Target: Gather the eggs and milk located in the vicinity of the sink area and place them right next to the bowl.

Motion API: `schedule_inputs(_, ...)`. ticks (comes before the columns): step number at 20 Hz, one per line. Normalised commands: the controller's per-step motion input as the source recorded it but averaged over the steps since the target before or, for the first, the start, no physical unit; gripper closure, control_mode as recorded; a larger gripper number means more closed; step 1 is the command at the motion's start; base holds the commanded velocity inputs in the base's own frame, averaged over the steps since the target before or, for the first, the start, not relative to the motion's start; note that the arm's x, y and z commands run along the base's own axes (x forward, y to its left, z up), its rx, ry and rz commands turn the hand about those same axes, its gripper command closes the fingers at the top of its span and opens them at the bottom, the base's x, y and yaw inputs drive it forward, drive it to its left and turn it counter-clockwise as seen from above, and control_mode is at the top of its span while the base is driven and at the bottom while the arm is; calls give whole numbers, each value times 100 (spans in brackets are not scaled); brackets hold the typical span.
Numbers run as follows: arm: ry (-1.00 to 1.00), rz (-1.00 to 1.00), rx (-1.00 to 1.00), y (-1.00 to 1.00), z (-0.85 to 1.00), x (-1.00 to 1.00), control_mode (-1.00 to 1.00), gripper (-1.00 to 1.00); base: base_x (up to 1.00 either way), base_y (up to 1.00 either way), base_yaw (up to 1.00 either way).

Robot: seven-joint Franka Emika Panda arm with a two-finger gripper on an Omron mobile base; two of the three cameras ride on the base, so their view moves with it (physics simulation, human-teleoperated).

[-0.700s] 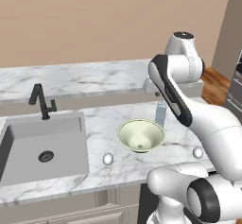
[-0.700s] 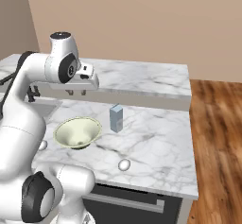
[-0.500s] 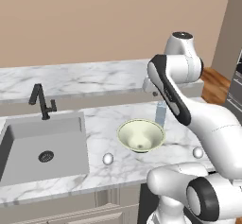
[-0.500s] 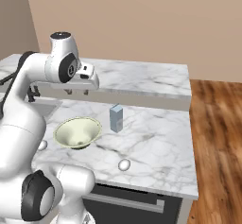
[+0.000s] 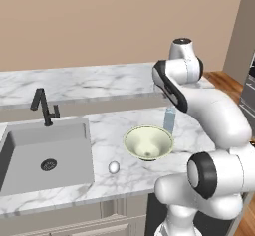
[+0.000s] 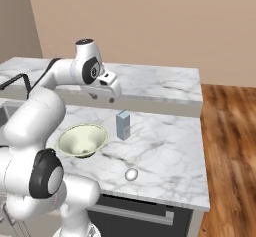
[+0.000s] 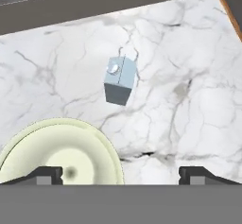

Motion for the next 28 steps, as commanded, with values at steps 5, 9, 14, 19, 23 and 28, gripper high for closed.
schedule_inputs(5,5,-17,0,-28,-41,36,-100,-100,0,0,0)
schedule_inputs(9,2,-2,3,-9,-11,0,-100,-100,0,0,0)
schedule_inputs(14,0,0,22,-25,-9,0,-100,-100,0,0,0)
schedule_inputs(19,5,-2,14,-25,-11,9,-100,-100,0,0,0)
schedule_inputs(23,12,-3,0,-12,-34,46,-100,-100,0,0,0)
schedule_inputs(28,6,-3,0,-7,-31,41,-100,-100,0,0,0)
